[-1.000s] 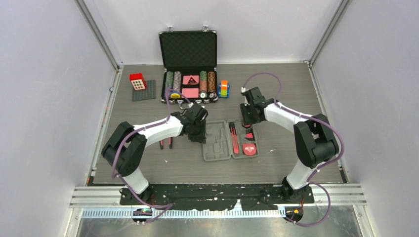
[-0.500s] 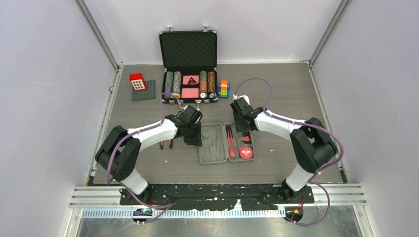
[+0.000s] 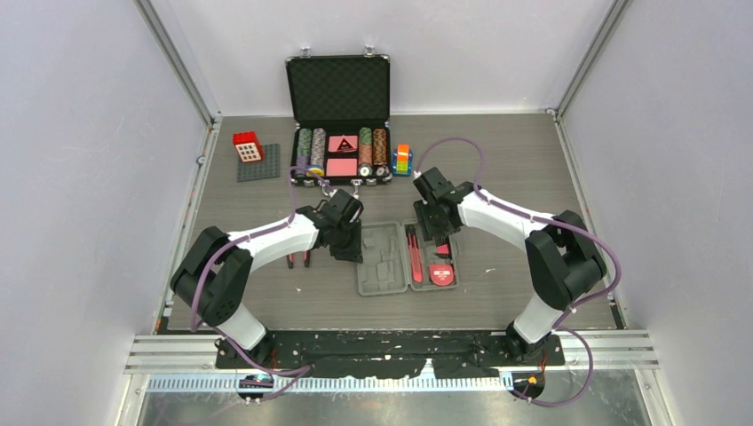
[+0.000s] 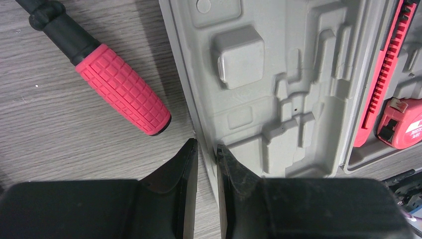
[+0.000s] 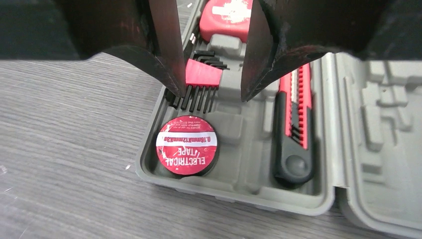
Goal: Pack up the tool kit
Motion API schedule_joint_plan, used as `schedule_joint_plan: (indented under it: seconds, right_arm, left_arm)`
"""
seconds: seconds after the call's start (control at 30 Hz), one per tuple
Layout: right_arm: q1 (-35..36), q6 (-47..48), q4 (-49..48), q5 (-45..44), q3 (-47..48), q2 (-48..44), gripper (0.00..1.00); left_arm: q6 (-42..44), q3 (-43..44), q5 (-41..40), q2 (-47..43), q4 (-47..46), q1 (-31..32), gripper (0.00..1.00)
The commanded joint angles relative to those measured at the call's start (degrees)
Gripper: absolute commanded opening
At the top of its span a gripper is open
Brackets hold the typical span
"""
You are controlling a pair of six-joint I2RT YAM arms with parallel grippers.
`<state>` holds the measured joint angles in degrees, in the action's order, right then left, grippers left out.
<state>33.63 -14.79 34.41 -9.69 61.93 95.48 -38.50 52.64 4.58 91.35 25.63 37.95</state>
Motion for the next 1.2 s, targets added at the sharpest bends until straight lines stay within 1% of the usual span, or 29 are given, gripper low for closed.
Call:
schedule_joint_plan:
  seconds: [0.0, 0.03, 0.2, 0.27, 0.4, 0.47, 0.57, 0.73, 0.87, 0.97, 1.03, 1.17]
  right_arm:
    - [-1.3, 5.3, 4.5, 1.0, 5.9, -3.9, 0.5]
    - [-1.5, 6.2, 4.6, 1.0, 6.2, -4.0, 0.5]
    - [-3.3, 7.8, 3.5, 2.2, 4.9, -3.6, 0.37]
    - [-3.5, 7.8, 2.8, 2.4, 4.4, -2.9, 0.34]
    - [-3.5, 7.7, 0.8, 3.1, 3.2, -1.4, 0.31]
    - [-3.7, 7.7, 0.2, 3.4, 3.0, -0.7, 0.3]
    - [-3.8, 7.5, 0.2, 4.1, 3.0, -1.0, 0.3]
    - [-3.9, 7.4, 0.8, 4.2, 2.9, -4.4, 0.33]
    - [-4.0, 7.5, 0.9, 4.1, 2.2, -8.6, 0.36]
    - [-4.2, 7.7, -0.3, 3.6, 0.7, -13.1, 0.38]
    - [-4.3, 7.9, -1.5, 3.1, -0.3, -15.8, 0.39]
    - [-4.5, 7.8, -4.6, 1.1, -2.9, -21.8, 0.43]
  left_arm:
    - [1.0, -0.2, 0.0, -1.8, 0.7, -0.3, 0.21]
    - [0.9, -0.1, 0.1, -1.8, 0.7, -0.3, 0.21]
    - [1.1, 0.1, 0.3, -1.7, 0.6, -0.3, 0.21]
    - [1.1, 0.3, 0.4, -1.6, 0.6, -0.3, 0.21]
    - [1.1, 0.5, 0.4, -1.7, 0.7, -0.3, 0.22]
    - [1.1, 0.7, 0.5, -1.8, 0.7, -0.3, 0.24]
    - [0.8, 1.1, 0.0, -2.7, 0.8, -0.3, 0.33]
    - [0.9, 2.4, -4.0, -6.3, 2.0, -0.5, 0.49]
    - [1.3, 3.2, -10.1, -10.3, 4.0, -1.2, 0.65]
    - [1.8, 2.6, -14.8, -13.4, 5.5, -2.4, 0.74]
    - [2.2, 1.8, -16.5, -14.7, 6.0, -3.8, 0.78]
    - [3.3, 1.9, -18.2, -15.1, 6.9, -6.0, 0.81]
